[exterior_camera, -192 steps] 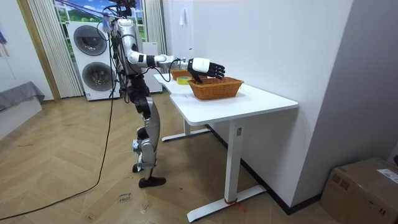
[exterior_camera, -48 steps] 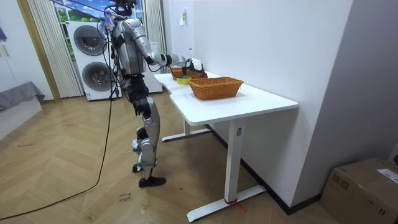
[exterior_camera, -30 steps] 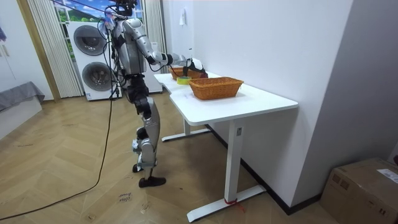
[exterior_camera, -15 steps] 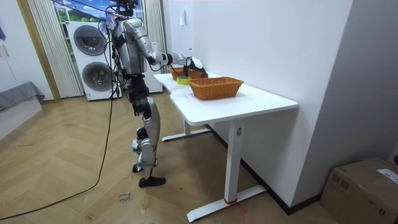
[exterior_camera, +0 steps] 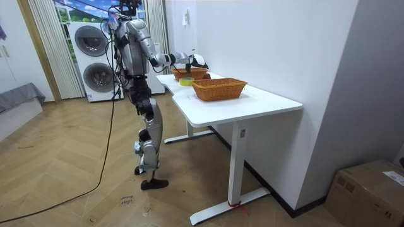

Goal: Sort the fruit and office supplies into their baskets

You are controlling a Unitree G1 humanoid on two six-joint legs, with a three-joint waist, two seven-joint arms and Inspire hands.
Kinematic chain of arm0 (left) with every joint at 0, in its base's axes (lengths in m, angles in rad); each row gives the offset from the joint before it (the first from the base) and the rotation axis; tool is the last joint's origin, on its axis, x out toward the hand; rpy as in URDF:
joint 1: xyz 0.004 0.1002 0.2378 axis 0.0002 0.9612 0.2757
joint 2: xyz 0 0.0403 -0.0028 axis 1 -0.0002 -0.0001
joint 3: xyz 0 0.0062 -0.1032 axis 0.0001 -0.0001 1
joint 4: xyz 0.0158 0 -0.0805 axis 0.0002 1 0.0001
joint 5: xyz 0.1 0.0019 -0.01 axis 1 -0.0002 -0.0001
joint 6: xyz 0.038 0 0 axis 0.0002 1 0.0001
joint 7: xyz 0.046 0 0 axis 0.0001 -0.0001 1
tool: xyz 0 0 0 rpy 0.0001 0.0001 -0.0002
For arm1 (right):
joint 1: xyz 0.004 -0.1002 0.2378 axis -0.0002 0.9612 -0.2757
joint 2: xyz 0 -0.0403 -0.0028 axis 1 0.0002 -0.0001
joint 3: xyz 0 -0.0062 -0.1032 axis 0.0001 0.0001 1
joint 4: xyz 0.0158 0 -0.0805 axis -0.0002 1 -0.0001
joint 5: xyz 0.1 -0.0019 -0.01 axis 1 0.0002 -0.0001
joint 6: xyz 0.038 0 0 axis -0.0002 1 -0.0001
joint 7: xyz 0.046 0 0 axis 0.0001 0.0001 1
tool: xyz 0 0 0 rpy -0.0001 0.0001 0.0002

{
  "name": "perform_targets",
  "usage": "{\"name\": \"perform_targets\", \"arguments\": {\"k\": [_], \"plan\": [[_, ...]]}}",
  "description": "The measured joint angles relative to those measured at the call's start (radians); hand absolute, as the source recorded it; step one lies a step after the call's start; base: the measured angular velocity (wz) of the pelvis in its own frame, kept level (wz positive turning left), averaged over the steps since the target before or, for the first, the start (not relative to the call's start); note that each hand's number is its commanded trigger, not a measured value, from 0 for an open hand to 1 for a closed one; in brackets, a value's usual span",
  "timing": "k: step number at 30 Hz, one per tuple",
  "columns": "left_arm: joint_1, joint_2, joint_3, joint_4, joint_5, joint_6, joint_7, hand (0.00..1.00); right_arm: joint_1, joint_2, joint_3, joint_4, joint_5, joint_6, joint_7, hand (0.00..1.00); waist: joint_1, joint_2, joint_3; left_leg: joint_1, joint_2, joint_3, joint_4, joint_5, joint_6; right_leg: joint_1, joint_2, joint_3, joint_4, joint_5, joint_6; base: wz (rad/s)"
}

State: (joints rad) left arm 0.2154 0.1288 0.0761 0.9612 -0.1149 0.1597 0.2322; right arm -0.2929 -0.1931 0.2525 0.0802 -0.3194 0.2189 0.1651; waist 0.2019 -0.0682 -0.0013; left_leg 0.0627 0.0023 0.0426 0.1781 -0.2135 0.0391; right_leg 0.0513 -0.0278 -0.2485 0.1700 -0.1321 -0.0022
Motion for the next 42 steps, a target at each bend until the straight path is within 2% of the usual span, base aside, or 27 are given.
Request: {"name": "perform_targets", "arguments": {"k": [8, 14, 17, 21, 33, 42], "plan": [[0.0, 0.001, -0.002, 0.001, -0.002, -0.01, -0.008, 0.0, 0.001, 0.0, 0.003, -0.029, 0.004, 0.0, 0.002, 0.0, -0.001, 0.002, -0.0017, 0.0, 0.0, 0.0, 0.001, 0.002, -0.001, 0.001, 0.0, -0.001, 0.001, 0.0, 0.0, 0.0], [0.001, 0.005, -0.001, 0.002, -0.001, -0.009, -0.007, 0.0, 0.002, -0.001, 0.023, -0.05, 0.009, 0.002, 0.042, 0.0, 0.004, -0.014, -0.0058, 0.003, 0.001, 0.009, -0.004, 0.003, -0.001, 0.001, 0.0, 0.0, 0.0, 0.0, 0.0, -0.01], [0.0, 0.008, -0.001, 0.002, -0.002, -0.008, -0.008, 0.0, 0.003, -0.001, 0.047, -0.052, 0.009, 0.014, 0.084, 0.0, 0.007, -0.022, -0.0042, 0.004, 0.001, 0.01, -0.005, 0.003, 0.0, 0.001, -0.001, 0.001, 0.0, 0.0, 0.0, 0.0], [-0.002, 0.01, -0.001, 0.002, -0.002, -0.007, -0.016, 0.0, 0.004, -0.001, 0.05, -0.052, 0.009, 0.025, 0.132, 0.0, 0.022, -0.034, 0.0027, 0.004, 0.001, 0.009, -0.006, 0.003, 0.0, 0.001, -0.001, 0.0, 0.0, 0.0, 0.0, 0.0], [-0.018, 0.012, -0.001, 0.002, -0.003, 0.002, -0.051, 0.0, 0.005, -0.002, 0.05, -0.05, 0.008, 0.045, 0.211, 0.0, 0.025, -0.034, 0.0065, 0.004, 0.001, 0.006, -0.011, 0.003, 0.0, -0.001, -0.001, 0.001, -0.002, 0.0, 0.0, 0.0], [-0.024, 0.015, -0.001, 0.007, -0.002, 0.003, -0.054, 0.0, 0.019, -0.005, 0.047, -0.055, -0.001, 0.045, 0.257, 0.0, 0.025, -0.038, 0.0051, 0.003, 0.001, 0.004, -0.012, 0.003, 0.001, -0.003, 0.0, 0.001, -0.002, 0.0, 0.0, 0.0]]}}
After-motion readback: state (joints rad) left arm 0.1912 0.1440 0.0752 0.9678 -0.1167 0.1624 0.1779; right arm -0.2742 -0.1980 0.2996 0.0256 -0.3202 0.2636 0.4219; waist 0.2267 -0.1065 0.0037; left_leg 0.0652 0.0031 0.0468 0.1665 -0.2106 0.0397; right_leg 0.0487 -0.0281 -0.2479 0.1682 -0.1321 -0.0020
